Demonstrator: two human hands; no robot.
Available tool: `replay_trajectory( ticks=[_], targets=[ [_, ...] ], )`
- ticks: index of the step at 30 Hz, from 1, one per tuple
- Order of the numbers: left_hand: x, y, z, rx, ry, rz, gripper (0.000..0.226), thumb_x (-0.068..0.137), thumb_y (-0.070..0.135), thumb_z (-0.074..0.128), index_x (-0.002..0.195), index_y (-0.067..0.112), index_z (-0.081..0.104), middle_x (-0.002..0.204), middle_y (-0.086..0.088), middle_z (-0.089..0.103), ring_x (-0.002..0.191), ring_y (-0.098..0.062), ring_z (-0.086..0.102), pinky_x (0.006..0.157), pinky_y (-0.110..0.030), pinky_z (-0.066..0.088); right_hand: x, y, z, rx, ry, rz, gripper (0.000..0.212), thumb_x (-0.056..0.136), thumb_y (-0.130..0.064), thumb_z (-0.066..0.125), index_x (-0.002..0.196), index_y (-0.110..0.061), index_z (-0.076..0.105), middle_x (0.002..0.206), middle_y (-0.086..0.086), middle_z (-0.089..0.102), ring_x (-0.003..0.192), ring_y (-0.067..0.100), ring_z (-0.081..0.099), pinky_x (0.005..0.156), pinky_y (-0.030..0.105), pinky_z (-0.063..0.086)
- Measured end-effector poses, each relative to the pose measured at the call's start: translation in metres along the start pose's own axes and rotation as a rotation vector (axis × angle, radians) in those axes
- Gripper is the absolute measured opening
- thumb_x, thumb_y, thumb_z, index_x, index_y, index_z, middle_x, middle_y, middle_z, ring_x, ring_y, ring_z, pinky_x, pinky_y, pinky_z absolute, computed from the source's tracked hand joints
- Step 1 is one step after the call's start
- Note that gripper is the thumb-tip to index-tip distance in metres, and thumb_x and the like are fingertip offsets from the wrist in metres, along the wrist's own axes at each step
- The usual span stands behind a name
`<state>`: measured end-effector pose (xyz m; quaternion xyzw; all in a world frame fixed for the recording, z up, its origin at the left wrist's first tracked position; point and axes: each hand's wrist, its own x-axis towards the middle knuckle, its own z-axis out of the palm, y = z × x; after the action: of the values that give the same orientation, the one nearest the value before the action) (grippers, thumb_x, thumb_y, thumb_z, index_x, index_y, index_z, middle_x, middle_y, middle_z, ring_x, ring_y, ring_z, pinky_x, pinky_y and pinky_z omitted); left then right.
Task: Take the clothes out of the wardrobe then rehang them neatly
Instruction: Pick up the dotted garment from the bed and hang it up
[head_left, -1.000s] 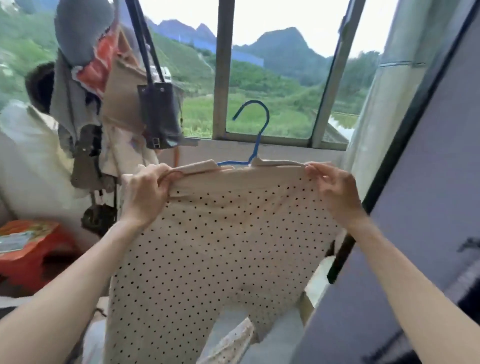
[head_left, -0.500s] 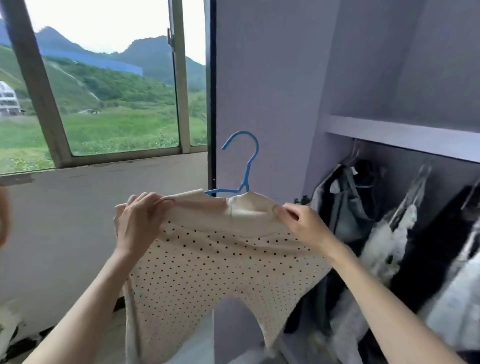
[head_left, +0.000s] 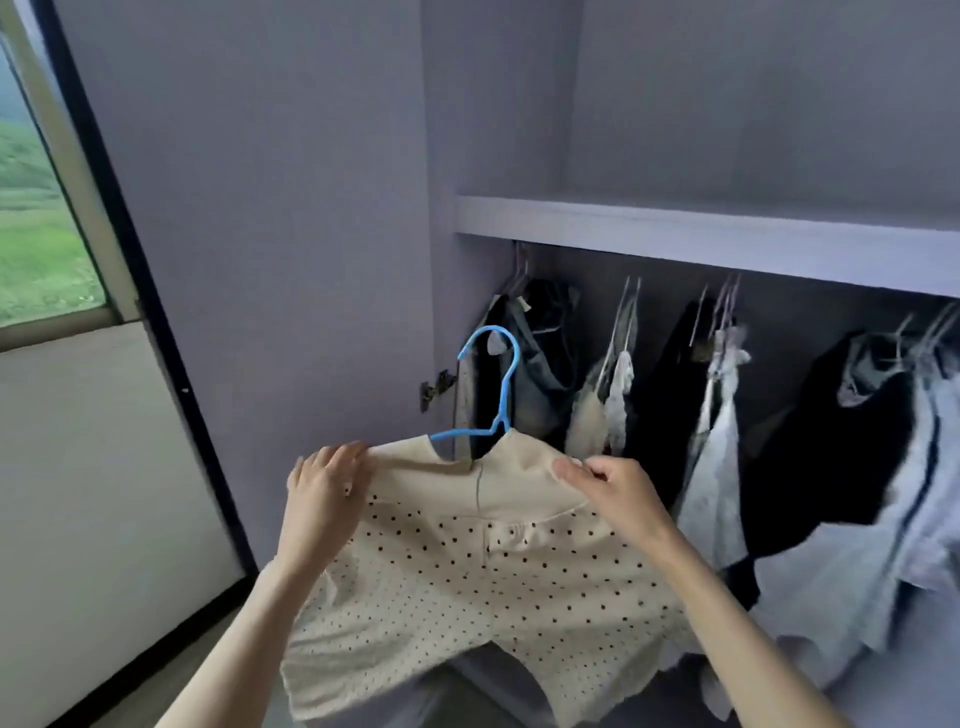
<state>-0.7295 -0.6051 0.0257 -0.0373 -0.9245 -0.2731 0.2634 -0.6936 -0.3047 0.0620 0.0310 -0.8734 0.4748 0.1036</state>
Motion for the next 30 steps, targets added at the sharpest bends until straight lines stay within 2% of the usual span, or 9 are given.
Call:
replay_trajectory(
  ticks=[6,13,16,17,18,19,20,23,30],
  targets=[
    [0.039,0.021,0.041,-0.161,-0.348,0.173,0.042,0.096,0.022,0.046,0.138,0.02,0.042,0.142,-0.001,0.04,0.122,-0.022,0.046,0.097,-0.03,0.037,-0.011,0.021,-0.015,-0.1,0.211,0.173,0.054,0.085,-0.045,0.059,0.05,-0.018,0.029,0.04,-0.012,0.026,0.042,0.008,0.028,0.048,0.026,0.023],
    [0.055,0.026,0.074,-0.2,-0.515,0.187,0.044,0.098,0.022,0.042,0.141,0.017,0.035,0.147,-0.003,0.035,0.132,-0.023,0.037,0.107,-0.035,0.03,0.006,0.022,0.009,0.059,0.281,0.451,0.041,0.094,-0.034,0.051,0.061,-0.011,0.042,0.053,-0.003,0.035,0.051,0.012,0.033,0.053,0.026,0.026],
    [0.063,0.02,0.08,-0.238,-0.52,0.186,0.043,0.098,0.021,0.041,0.14,0.015,0.037,0.145,-0.004,0.036,0.133,-0.021,0.034,0.107,-0.031,0.027,0.02,0.025,0.033,0.287,0.251,0.564,0.035,0.096,-0.027,0.045,0.097,0.005,0.06,0.094,0.021,0.066,0.074,0.021,0.049,0.069,0.029,0.037],
    [0.066,0.018,0.081,-0.244,-0.527,0.187,0.042,0.098,0.021,0.041,0.14,0.015,0.038,0.144,-0.005,0.037,0.133,-0.021,0.033,0.107,-0.031,0.026,0.025,0.023,0.039,0.314,0.269,0.578,0.035,0.097,-0.025,0.043,0.105,0.004,0.059,0.106,0.025,0.063,0.081,0.024,0.054,0.074,0.03,0.04],
    [0.07,0.016,0.083,-0.246,-0.535,0.186,0.041,0.098,0.02,0.04,0.139,0.014,0.039,0.143,-0.005,0.038,0.133,-0.021,0.032,0.107,-0.03,0.026,0.031,0.021,0.045,0.325,0.279,0.577,0.035,0.098,-0.025,0.04,0.11,0.002,0.058,0.128,0.021,0.042,0.085,0.026,0.055,0.078,0.031,0.042],
    [0.075,0.015,0.085,-0.244,-0.539,0.192,0.04,0.098,0.019,0.04,0.138,0.014,0.041,0.142,-0.005,0.039,0.134,-0.02,0.031,0.108,-0.03,0.025,0.038,0.019,0.05,0.35,0.282,0.568,0.034,0.099,-0.026,0.038,0.113,-0.002,0.058,0.098,-0.004,0.049,0.088,0.024,0.054,0.08,0.031,0.043],
    [0.081,0.014,0.087,-0.24,-0.534,0.2,0.039,0.098,0.019,0.039,0.137,0.013,0.042,0.142,-0.005,0.04,0.134,-0.02,0.031,0.108,-0.03,0.025,0.046,0.018,0.054,0.381,0.281,0.554,0.033,0.1,-0.027,0.036,0.115,-0.006,0.056,0.099,0.011,0.057,0.091,0.021,0.052,0.084,0.032,0.043],
    [0.104,0.01,0.097,-0.241,-0.49,0.232,0.036,0.098,0.018,0.04,0.133,0.013,0.047,0.139,-0.005,0.044,0.132,-0.019,0.034,0.106,-0.028,0.026,0.072,0.012,0.062,0.407,0.294,0.478,0.029,0.1,-0.03,0.033,0.11,-0.013,0.054,0.101,0.004,0.058,0.094,0.016,0.054,0.096,0.038,0.045],
    [0.16,0.013,0.139,-0.207,-0.368,0.296,0.035,0.098,0.018,0.041,0.132,0.013,0.05,0.138,-0.005,0.045,0.133,-0.019,0.033,0.108,-0.025,0.019,0.142,0.025,0.064,0.298,0.357,0.377,0.034,0.099,-0.03,0.032,0.098,-0.005,0.055,0.083,0.007,0.054,0.077,0.017,0.051,0.078,0.038,0.047]
  ],
)
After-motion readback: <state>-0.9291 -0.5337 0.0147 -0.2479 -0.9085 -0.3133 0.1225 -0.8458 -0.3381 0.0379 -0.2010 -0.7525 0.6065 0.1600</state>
